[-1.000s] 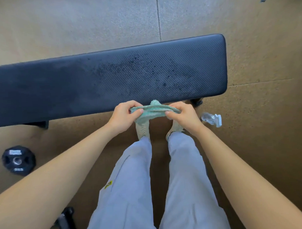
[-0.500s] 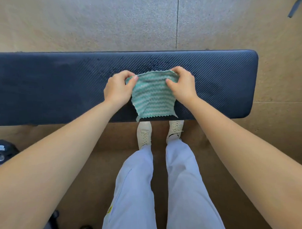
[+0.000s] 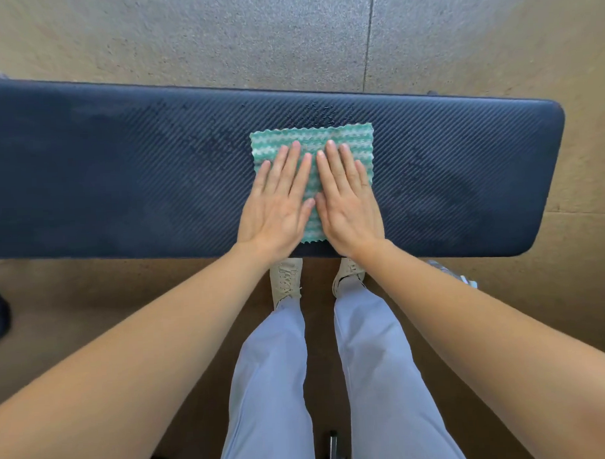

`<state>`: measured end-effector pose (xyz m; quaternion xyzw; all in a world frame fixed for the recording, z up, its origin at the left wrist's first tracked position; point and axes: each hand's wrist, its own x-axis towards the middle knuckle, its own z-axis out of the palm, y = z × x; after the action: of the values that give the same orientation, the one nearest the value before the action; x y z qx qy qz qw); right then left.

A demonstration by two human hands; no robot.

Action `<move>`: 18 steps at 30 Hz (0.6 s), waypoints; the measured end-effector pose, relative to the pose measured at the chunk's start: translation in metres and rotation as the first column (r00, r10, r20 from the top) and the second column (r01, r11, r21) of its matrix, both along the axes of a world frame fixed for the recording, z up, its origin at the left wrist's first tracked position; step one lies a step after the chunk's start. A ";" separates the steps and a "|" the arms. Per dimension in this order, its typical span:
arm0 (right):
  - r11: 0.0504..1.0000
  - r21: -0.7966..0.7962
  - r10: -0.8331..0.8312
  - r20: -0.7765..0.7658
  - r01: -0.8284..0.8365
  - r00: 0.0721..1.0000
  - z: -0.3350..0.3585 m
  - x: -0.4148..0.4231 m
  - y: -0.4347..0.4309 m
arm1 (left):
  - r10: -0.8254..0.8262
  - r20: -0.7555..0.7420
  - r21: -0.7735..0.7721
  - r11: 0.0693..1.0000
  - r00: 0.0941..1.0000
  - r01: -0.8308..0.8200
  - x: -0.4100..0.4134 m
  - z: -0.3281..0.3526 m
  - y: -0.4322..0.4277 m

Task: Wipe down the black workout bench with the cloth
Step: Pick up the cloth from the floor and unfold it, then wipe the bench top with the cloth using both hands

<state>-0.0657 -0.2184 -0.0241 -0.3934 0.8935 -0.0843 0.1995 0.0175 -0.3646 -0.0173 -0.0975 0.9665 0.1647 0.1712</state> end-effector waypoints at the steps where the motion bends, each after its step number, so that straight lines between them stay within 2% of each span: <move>1: 1.000 0.022 0.009 -0.034 -0.008 0.999 0.000 -0.006 -0.005 | -0.008 -0.006 -0.037 0.999 1.000 0.008 -0.006 -0.004 -0.006; 9: 0.999 0.049 0.012 -0.126 -0.006 0.992 -0.005 -0.072 -0.046 | 0.017 -0.042 -0.118 0.993 0.999 -0.022 -0.071 -0.012 -0.046; 13: 0.999 0.039 0.015 -0.141 -0.010 0.990 -0.004 -0.074 -0.040 | 0.065 -0.044 -0.149 0.986 0.997 -0.071 -0.076 -0.009 -0.034; 18: 0.997 0.066 -0.020 -0.129 0.028 0.991 -0.002 -0.050 0.005 | 0.034 -0.030 -0.140 0.989 0.999 -0.038 -0.053 -0.004 0.015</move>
<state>-0.1152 -0.2136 -0.0264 -0.3802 0.9115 -0.0311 0.1539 -0.0354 -0.3496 -0.0211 -0.1245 0.9760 0.1005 0.1475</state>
